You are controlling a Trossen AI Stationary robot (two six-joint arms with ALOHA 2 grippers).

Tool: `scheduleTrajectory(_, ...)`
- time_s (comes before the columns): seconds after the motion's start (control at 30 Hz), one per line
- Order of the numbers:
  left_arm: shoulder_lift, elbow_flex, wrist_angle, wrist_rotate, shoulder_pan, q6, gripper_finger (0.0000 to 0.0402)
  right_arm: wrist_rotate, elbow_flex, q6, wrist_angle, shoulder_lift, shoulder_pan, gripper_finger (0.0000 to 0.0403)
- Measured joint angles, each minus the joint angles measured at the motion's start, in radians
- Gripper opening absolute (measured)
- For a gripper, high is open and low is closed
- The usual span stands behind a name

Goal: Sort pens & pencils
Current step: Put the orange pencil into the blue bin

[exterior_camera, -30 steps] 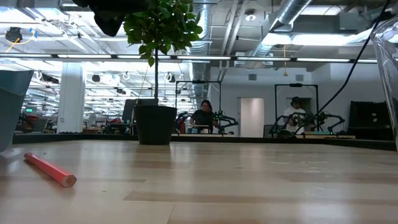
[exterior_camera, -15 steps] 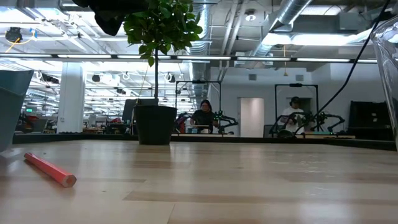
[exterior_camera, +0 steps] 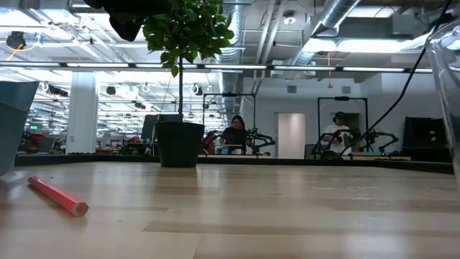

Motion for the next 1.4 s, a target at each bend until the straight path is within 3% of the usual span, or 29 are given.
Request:
scheduleTrajectory(0.27,0.000,0.000,0.000,-0.073,0.000,-0.001,0.0071,0.171,0.000,-0.269,0.057,0.000,-0.216,0.0103)
scheduleTrajectory(0.37,0.000,0.000,0.000,-0.074,0.000,-0.001,0.0071,0.165,0.001,-0.288,0.079,0.000,-0.325,0.0103)
scheduleTrajectory(0.47,0.000,0.000,-0.004,-0.063,0.000,0.034,0.0071,0.094,0.012,-0.290,0.070,0.000,-0.437,0.0103)
scheduleTrajectory(0.6,0.000,0.000,-0.033,0.004,0.000,0.039,0.0071,-0.095,0.032,-0.290,0.051,0.000,-0.581,0.0102)
scheduleTrajectory(0.77,0.000,0.000,-0.129,0.100,0.000,-0.007,0.0071,-0.207,0.066,-0.295,0.026,0.000,-0.689,0.0102)
scheduleTrajectory(0.87,0.000,0.000,-0.190,0.167,0.005,-0.052,0.0071,-0.230,0.072,-0.295,0.010,0.000,-0.731,0.0102)
scheduleTrajectory(1.0,0.000,0.000,-0.248,0.335,0.044,-0.077,0.0071,-0.236,0.073,-0.290,0.010,0.000,-0.785,0.0102)
scheduleTrajectory(1.4,0.000,0.000,-0.310,0.597,0.178,-0.026,0.0071,-0.313,0.074,-0.289,0.014,0.000,-0.879,0.0102)
